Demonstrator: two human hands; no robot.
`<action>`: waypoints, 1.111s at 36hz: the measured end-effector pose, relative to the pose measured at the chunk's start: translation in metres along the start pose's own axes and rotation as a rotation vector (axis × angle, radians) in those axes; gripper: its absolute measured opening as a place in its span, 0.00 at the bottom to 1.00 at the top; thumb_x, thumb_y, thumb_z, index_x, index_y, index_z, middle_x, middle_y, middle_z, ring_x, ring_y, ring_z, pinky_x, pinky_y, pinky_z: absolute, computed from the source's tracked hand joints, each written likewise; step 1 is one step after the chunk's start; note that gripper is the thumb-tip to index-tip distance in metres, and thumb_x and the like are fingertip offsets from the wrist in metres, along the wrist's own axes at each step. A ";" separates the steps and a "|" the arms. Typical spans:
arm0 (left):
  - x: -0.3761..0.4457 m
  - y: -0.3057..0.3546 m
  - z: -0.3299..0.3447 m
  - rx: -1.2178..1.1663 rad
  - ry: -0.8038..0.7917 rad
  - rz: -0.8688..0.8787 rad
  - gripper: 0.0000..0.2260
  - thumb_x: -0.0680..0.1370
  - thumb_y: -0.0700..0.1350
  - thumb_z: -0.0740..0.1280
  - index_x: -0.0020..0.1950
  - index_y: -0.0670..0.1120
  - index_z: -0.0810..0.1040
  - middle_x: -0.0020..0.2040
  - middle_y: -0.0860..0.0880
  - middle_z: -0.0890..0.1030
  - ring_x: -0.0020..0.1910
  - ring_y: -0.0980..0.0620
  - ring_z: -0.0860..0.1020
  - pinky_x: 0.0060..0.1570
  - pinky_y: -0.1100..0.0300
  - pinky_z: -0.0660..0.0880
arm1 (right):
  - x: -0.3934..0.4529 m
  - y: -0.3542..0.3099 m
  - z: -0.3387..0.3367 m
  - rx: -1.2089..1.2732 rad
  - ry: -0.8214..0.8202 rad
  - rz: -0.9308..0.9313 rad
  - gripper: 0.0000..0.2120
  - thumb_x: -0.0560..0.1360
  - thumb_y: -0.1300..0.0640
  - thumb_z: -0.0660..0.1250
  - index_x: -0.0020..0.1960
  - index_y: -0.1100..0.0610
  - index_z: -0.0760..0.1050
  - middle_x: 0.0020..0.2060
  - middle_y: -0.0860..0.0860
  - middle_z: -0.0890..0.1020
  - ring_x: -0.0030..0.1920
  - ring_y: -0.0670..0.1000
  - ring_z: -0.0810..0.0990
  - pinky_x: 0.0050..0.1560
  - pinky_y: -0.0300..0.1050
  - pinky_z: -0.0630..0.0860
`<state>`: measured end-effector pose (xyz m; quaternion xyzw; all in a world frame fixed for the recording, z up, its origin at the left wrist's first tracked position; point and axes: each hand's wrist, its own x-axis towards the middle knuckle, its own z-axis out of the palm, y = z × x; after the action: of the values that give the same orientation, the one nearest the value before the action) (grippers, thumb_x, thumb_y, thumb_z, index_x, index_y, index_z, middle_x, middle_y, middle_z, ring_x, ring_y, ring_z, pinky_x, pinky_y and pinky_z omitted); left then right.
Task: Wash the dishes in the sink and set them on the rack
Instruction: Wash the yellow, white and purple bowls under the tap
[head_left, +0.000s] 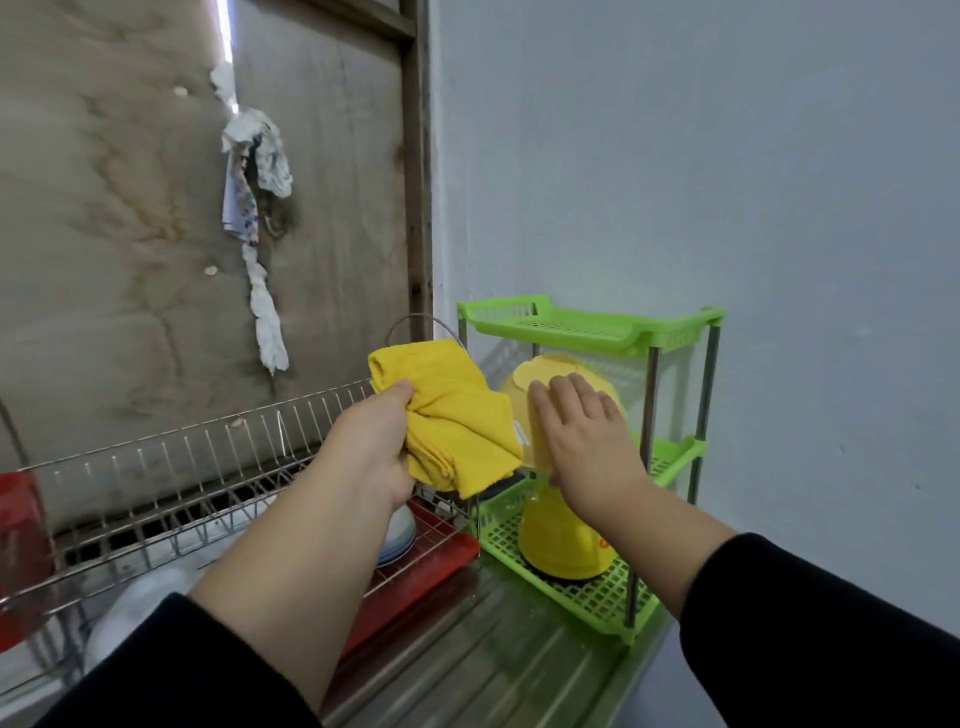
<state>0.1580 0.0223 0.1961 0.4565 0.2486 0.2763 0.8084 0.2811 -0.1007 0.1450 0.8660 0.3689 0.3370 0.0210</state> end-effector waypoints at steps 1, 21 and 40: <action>0.004 -0.001 0.003 -0.005 0.009 -0.004 0.17 0.82 0.47 0.58 0.69 0.41 0.69 0.64 0.40 0.75 0.56 0.42 0.77 0.46 0.48 0.71 | 0.004 0.001 0.006 0.011 -0.027 -0.008 0.46 0.69 0.53 0.74 0.76 0.62 0.49 0.72 0.60 0.60 0.74 0.61 0.55 0.70 0.57 0.58; 0.066 -0.010 0.021 -0.146 -0.006 -0.060 0.18 0.83 0.47 0.57 0.71 0.43 0.68 0.64 0.40 0.76 0.61 0.40 0.76 0.44 0.45 0.73 | 0.070 0.010 0.051 0.199 -0.254 0.287 0.41 0.73 0.53 0.69 0.76 0.51 0.47 0.74 0.61 0.50 0.74 0.62 0.48 0.71 0.59 0.55; 0.072 -0.017 0.020 -0.143 -0.036 -0.097 0.17 0.82 0.47 0.59 0.68 0.42 0.71 0.62 0.41 0.78 0.59 0.41 0.77 0.38 0.46 0.73 | 0.071 0.002 0.054 0.196 -0.328 0.248 0.36 0.76 0.50 0.65 0.77 0.55 0.49 0.74 0.62 0.48 0.75 0.62 0.46 0.73 0.58 0.48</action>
<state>0.2268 0.0509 0.1795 0.3899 0.2354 0.2454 0.8558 0.3502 -0.0443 0.1442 0.9459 0.2821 0.1541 -0.0449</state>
